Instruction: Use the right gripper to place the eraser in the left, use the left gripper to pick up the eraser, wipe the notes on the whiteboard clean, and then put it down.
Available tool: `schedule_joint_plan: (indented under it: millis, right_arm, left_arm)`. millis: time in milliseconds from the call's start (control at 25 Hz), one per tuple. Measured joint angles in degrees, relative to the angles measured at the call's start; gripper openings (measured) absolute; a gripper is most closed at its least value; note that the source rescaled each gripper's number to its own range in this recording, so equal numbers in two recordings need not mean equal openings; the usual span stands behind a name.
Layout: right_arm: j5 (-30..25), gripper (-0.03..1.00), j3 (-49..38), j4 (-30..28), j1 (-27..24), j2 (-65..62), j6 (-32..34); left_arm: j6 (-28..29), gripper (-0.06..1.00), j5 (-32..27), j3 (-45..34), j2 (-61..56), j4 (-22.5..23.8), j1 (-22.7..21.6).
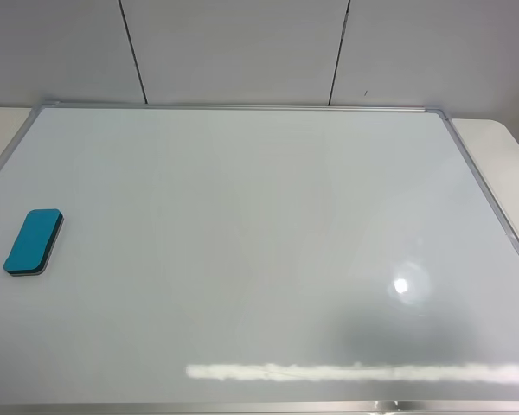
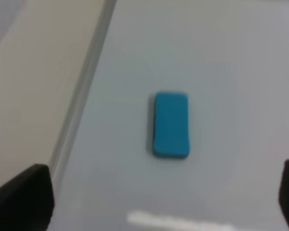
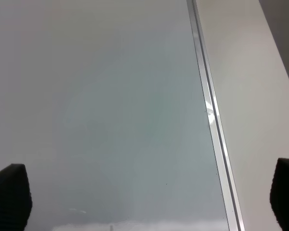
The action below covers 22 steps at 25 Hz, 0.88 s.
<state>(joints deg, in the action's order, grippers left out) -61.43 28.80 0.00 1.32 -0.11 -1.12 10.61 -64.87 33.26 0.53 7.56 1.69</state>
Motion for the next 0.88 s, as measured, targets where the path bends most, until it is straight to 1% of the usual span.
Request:
schedule_joint_plan:
  millis: [120,280,520,720,880]
  right_arm:
    - [0.00,1.00,0.00,0.00,0.00,0.00,0.00]
    - [0.00,1.00,0.00,0.00,0.00,0.00,0.00]
    - [0.00,1.00,0.00,0.00,0.00,0.00,0.00]
    - [0.00,1.00,0.00,0.00,0.00,0.00,0.00]
    - [0.00,1.00,0.00,0.00,0.00,0.00,0.00]
  left_arm:
    - [-0.71,0.88,-0.72,-1.42,-0.72,0.02,-1.15]
    - [-0.97,0.88,0.03,-2.22,-0.72,1.32,-2.21]
    - [-0.97,0.88,2.52,-3.14,-0.91,1.44,-2.21]
    - [-0.97,0.88,2.52,-3.14,-0.93,1.44,-2.09]
    - [-0.79,0.88,2.52,-3.14,-0.93,1.38,-0.62]
